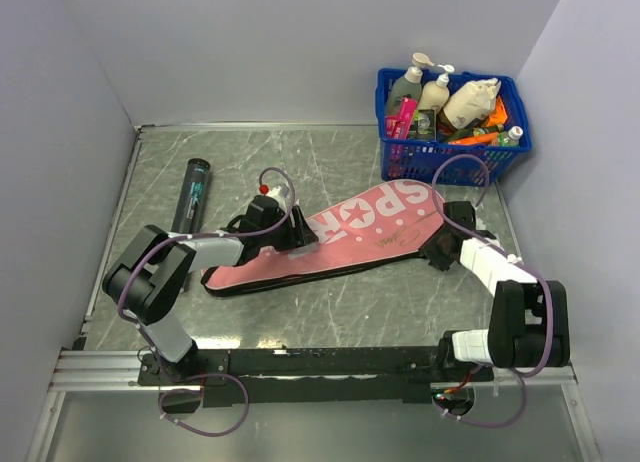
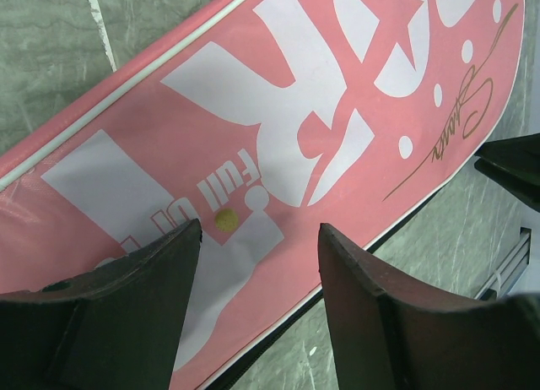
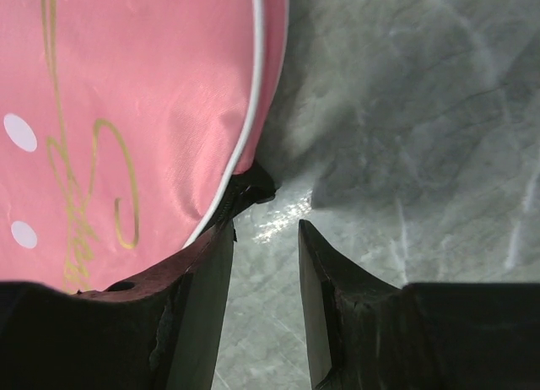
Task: Pack up the badminton gear
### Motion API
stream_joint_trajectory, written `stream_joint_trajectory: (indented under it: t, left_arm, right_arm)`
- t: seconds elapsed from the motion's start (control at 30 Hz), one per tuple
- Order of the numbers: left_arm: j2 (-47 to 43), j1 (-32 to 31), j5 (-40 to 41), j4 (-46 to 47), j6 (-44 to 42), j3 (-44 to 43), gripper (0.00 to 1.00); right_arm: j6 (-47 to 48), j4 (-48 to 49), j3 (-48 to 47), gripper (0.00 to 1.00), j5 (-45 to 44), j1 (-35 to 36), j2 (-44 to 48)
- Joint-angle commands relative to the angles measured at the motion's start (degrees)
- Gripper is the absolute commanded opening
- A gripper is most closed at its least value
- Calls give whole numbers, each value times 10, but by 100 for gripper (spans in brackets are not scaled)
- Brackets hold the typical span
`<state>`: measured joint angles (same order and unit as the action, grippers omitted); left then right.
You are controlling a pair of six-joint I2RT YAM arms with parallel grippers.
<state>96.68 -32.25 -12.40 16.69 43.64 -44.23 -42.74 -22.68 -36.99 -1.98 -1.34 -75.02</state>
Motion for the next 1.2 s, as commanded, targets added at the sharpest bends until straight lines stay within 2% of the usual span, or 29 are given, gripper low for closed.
stream_joint_trajectory:
  t: [0.0, 0.1, 0.63, 0.97, 1.17]
  left_arm:
    - [15, 11, 25, -72, -23, 26, 65]
    - [13, 11, 23, -73, -24, 27, 65]
    - [11, 13, 22, -74, -31, 30, 65]
    - [14, 18, 19, -71, -34, 35, 65]
    - [16, 18, 19, -68, -35, 36, 65]
  right_arm:
    - [-11, 19, -38, 44, -1, 11, -14]
    - [-17, 23, -41, 44, -10, 29, -23]
    - [-34, 38, -43, 41, -45, 31, -64]
    - [-38, 24, -50, 31, -83, 29, -87]
    - [-43, 14, -53, 15, -85, 30, -93]
